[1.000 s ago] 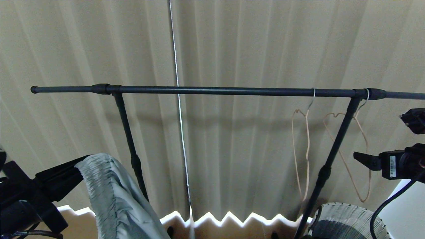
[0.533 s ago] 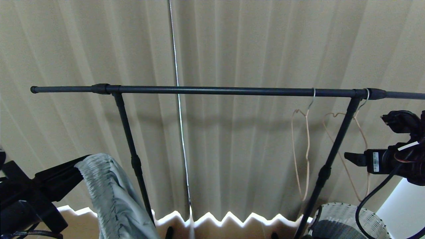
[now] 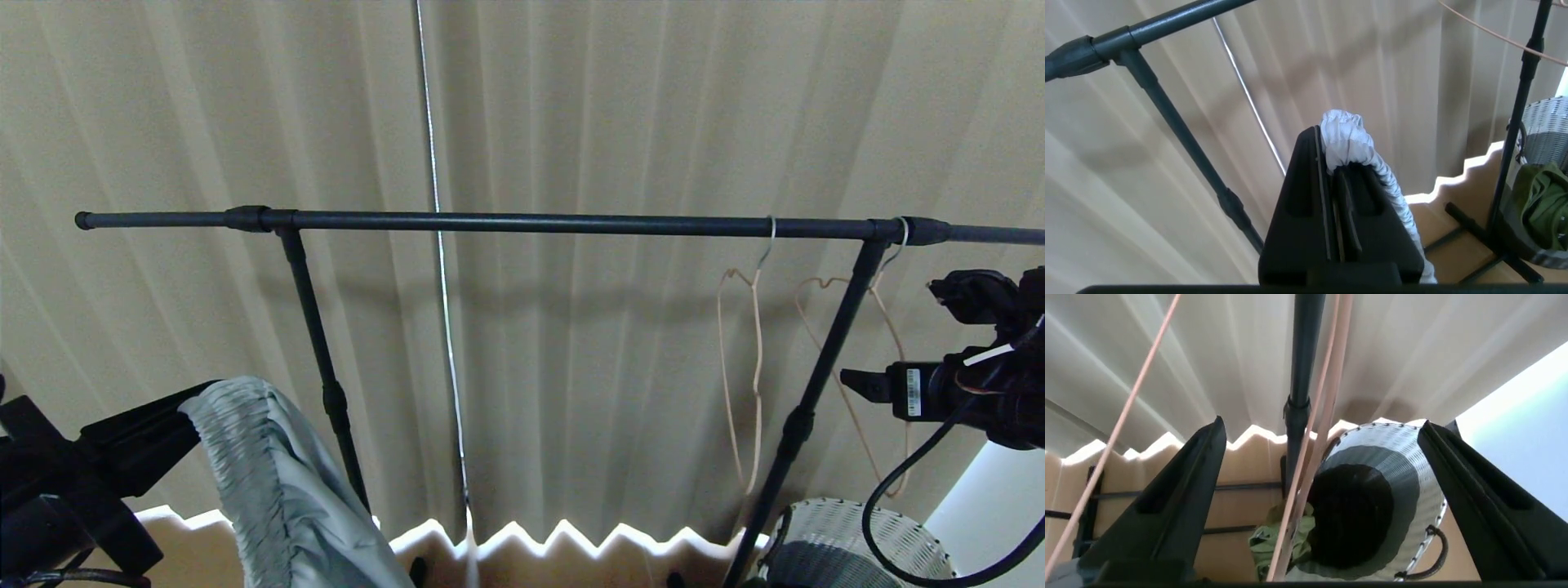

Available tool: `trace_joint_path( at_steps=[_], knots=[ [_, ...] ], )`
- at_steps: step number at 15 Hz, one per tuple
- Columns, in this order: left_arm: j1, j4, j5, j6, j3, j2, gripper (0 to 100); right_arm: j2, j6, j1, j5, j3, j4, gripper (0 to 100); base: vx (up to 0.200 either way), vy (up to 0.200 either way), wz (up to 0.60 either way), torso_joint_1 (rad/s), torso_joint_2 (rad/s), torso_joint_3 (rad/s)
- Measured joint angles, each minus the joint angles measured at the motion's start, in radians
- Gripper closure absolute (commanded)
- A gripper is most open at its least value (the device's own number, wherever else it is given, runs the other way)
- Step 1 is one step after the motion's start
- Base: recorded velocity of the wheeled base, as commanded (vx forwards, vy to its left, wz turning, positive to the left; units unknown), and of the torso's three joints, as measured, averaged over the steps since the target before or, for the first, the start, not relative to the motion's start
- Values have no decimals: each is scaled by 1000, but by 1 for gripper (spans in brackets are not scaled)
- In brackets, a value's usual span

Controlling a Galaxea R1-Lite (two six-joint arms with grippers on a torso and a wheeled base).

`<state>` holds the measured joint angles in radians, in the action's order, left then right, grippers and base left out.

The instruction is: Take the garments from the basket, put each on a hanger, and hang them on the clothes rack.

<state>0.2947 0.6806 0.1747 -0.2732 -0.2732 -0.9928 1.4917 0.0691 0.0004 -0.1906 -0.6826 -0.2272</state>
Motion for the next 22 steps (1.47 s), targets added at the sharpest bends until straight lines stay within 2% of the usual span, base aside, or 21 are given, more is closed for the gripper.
trace_joint_path(
  at_steps=[5, 6, 14, 18, 22],
  knots=[
    [0, 0, 0, 0, 1, 5, 100, 27, 0, 0, -6, 0, -6, 0, 0, 0, 0, 0, 0, 0],
    [0, 0, 0, 0, 1, 7, 100, 32, 0, -3, -6, -3, -6, 100, 0, 0, 0, 0, 0, 0],
    [0, 0, 0, 0, 2, 13, 100, 51, 0, -8, -16, -15, -5, 100, 0, 0, 0, 0, 0, 0],
    [0, 0, 0, 0, 2, 18, 100, 23, -2, -13, -42, -10, -4, 100, 0, 0, 0, 0, 0, 0],
    [0, 0, 0, 0, 2, 19, 100, -30, -6, -20, -105, -7, -5, 100, 0, 0, 0, 0, 0, 0]
  ],
)
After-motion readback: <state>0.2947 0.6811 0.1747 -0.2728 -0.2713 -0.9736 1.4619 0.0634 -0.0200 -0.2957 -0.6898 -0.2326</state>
